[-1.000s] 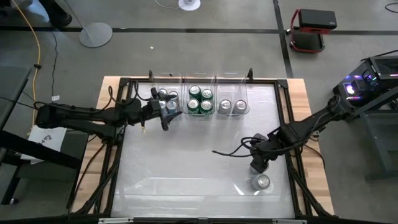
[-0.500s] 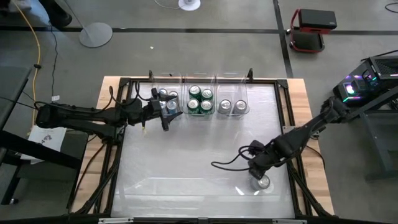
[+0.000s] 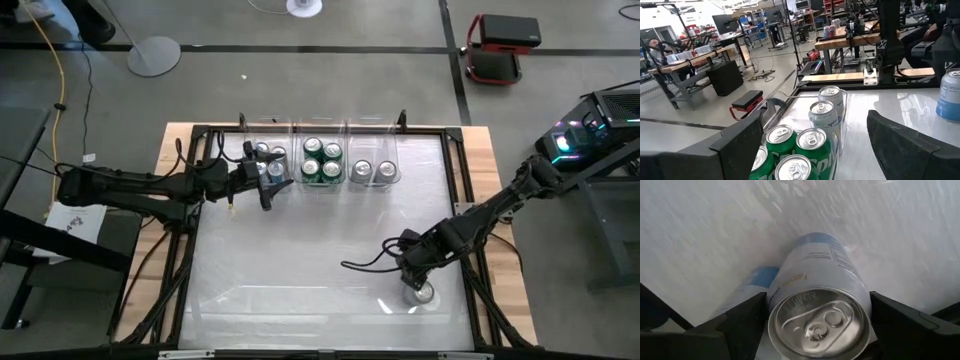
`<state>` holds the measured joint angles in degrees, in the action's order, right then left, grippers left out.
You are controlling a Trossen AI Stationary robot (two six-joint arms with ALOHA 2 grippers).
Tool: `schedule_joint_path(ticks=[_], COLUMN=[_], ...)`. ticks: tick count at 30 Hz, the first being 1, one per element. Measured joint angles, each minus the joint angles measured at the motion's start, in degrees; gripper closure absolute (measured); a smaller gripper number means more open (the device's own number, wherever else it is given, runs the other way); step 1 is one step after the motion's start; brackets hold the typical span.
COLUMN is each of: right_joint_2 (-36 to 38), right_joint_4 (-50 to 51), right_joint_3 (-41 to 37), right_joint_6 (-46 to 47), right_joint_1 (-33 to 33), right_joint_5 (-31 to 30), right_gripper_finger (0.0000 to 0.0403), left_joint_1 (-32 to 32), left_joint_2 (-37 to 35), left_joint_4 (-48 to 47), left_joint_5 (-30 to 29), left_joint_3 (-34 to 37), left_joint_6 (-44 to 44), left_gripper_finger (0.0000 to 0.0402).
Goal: Sort soda cans
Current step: Put the top blue-white soda can into the right transparent bin
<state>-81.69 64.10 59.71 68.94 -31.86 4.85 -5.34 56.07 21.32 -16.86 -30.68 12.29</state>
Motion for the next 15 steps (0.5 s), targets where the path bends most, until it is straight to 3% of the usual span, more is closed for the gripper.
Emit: schedule_joint_path(ticks=[4,8,15], right_joint_2=[0.0,0.0,0.3], right_joint_4=[-1.0,-1.1,-0.3], right_joint_3=[-1.5,-1.3,0.3], right_joint_6=[-3.1,-7.3,-12.8], right_joint_1=[1.2,3.3,8.7], right_joint_5=[1.5,0.9,-1.2], right_gripper_finger=[0.0094,0.0137,0.0137], left_joint_1=[0.0,0.0,0.0], left_joint_2=[0.0,0.0,0.0], left_joint_4=[0.1,0.1,0.1], left_joint_5=[0.0,0.0,0.0], left_joint_3=[0.0,0.0,0.0], left_joint_6=[0.0,0.2,-0.2], left_gripper_finger=[0.0069,0.0069,0.0069])
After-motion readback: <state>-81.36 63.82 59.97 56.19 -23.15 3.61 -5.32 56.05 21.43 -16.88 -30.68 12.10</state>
